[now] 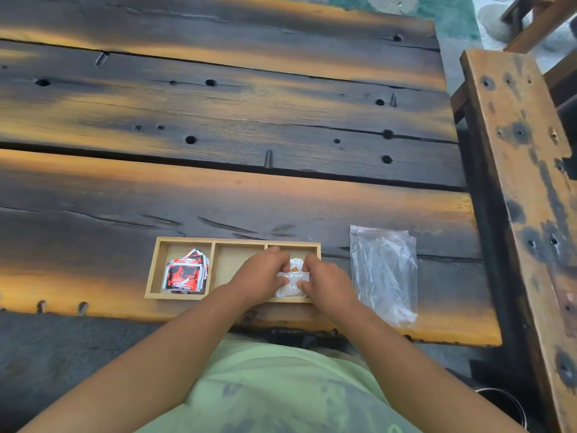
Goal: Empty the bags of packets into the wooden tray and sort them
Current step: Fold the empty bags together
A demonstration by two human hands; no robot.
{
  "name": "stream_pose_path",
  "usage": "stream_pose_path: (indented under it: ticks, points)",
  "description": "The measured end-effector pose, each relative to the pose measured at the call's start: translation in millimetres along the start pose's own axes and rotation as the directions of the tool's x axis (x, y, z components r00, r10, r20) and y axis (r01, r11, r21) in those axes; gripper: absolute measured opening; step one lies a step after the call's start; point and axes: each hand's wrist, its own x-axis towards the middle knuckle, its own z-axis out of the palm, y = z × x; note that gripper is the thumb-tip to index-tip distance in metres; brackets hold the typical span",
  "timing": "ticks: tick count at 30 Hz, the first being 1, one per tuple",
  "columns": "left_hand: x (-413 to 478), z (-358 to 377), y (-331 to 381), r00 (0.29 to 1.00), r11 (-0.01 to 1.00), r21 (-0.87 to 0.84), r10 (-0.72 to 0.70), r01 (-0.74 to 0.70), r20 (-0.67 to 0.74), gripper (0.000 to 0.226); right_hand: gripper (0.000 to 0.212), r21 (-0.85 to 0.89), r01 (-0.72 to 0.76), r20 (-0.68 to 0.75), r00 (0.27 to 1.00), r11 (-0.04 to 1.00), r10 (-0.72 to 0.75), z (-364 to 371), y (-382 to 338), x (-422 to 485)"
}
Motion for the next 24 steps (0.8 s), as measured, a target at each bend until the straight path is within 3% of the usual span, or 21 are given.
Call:
stream_pose_path:
  ticks: [14, 20, 24]
  points:
    - [-2.4, -0.1, 3.9, 1.0, 0.998, 0.057, 0.012, -0.012, 0.008, 0.022, 0.027, -0.013, 0.03, -0.021, 0.999, 0.999, -0.031, 3.0, 1.9, -1.1]
    - [9.3, -11.9, 2.0, 0.996, 1.0, 0.019, -0.011, 0.01, 0.084, 0.019, 0.019, 0.279, -0.068, 0.105, 0.994, 0.958, 0.04, -12.2, 7.9, -1.9]
    - [15.2, -19.8, 9.7, 0.999, 0.999, -0.032, -0.015, 0.013, -0.038, 0.003, 0.015, 0.385, -0.096, 0.095, 0.993, 0.918, 0.064, -22.2, 18.6, -7.5]
